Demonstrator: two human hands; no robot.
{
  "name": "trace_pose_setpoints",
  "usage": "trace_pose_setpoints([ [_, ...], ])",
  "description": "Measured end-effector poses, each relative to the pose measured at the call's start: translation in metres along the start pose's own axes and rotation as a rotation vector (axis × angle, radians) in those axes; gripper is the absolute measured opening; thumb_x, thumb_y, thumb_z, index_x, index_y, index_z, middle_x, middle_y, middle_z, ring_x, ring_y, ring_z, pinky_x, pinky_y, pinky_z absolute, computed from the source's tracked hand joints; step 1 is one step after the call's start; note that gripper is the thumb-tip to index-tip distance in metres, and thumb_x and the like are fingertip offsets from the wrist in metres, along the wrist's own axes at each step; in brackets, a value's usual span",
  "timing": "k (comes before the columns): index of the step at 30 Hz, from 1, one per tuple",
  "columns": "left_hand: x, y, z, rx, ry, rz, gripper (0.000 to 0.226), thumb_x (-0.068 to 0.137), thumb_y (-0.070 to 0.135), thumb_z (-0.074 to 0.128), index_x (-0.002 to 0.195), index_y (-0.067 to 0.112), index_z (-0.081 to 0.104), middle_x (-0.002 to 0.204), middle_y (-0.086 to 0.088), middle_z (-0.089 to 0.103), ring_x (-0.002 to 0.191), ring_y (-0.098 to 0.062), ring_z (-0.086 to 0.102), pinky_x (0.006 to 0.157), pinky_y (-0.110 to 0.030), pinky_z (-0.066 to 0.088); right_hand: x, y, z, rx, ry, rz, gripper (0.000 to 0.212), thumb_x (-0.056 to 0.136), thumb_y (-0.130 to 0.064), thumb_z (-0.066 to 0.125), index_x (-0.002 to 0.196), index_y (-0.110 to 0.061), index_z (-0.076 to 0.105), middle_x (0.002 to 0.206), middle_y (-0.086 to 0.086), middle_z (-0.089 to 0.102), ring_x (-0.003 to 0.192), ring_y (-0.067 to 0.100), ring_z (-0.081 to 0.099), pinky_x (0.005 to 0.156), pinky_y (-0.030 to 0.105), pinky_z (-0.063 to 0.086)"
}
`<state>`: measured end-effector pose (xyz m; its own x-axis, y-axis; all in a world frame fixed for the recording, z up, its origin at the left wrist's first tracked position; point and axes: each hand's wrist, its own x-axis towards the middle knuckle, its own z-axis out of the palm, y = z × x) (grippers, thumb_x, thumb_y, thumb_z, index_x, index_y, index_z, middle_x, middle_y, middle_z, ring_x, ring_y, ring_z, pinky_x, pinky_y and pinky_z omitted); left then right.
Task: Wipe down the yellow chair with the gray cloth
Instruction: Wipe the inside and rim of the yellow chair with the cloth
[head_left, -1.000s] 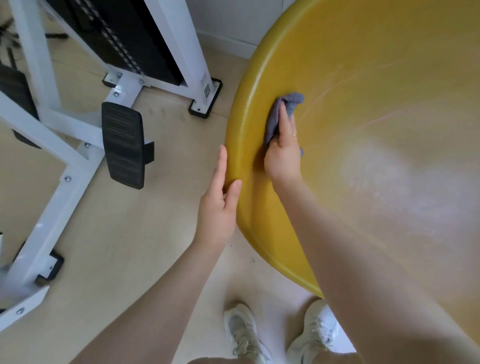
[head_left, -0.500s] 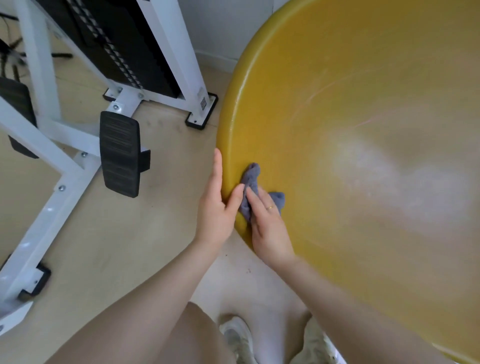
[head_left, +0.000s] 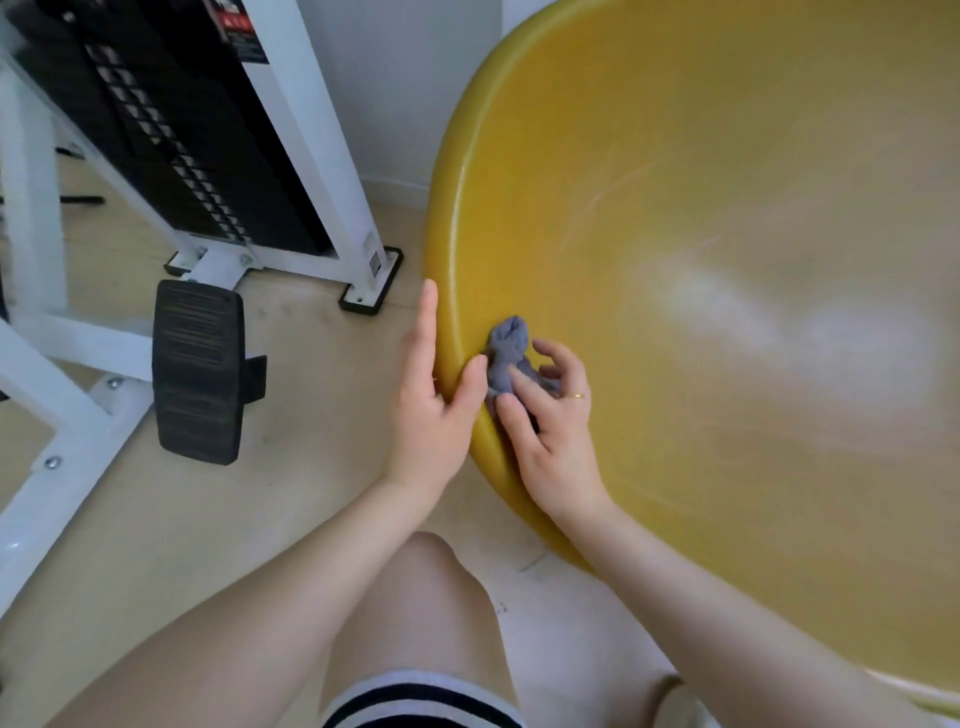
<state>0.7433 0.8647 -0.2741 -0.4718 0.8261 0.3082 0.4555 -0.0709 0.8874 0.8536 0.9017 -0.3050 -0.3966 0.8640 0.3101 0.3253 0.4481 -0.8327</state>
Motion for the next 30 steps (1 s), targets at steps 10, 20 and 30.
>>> trace_pose_setpoints([
  [10,0.000,-0.002,-0.005,-0.011,-0.057,0.018,0.066,0.088,0.023,0.051,0.139,0.035,0.011,0.119,0.044,0.024,0.109,0.036,0.024,0.092,0.006,0.024,0.072,0.015,0.007,-0.032,0.153,0.136,0.017,0.084,-0.001,0.053,0.099,-0.007,0.059,0.105,0.009,0.066,0.100,0.030,0.058,0.082,0.037,0.044],
  [20,-0.001,-0.008,-0.003,-0.049,-0.069,0.038,0.068,0.091,0.009,0.052,0.145,0.018,0.011,0.114,0.035,0.032,0.102,0.039,0.027,0.082,0.009,0.025,-0.010,-0.016,-0.009,-0.026,-0.065,-0.022,0.046,0.090,-0.030,0.039,0.131,-0.013,0.051,0.132,-0.007,0.048,0.123,-0.003,0.038,0.102,0.005,0.024],
  [30,0.001,-0.009,0.001,0.022,0.003,0.055,0.063,0.091,0.013,0.050,0.138,0.026,0.010,0.123,0.036,0.019,0.108,0.039,0.020,0.088,0.009,0.022,0.082,0.031,0.008,-0.061,0.076,0.132,0.037,0.094,-0.006,0.050,0.130,-0.011,0.052,0.138,0.016,0.046,0.130,0.023,0.042,0.096,-0.002,0.020],
])
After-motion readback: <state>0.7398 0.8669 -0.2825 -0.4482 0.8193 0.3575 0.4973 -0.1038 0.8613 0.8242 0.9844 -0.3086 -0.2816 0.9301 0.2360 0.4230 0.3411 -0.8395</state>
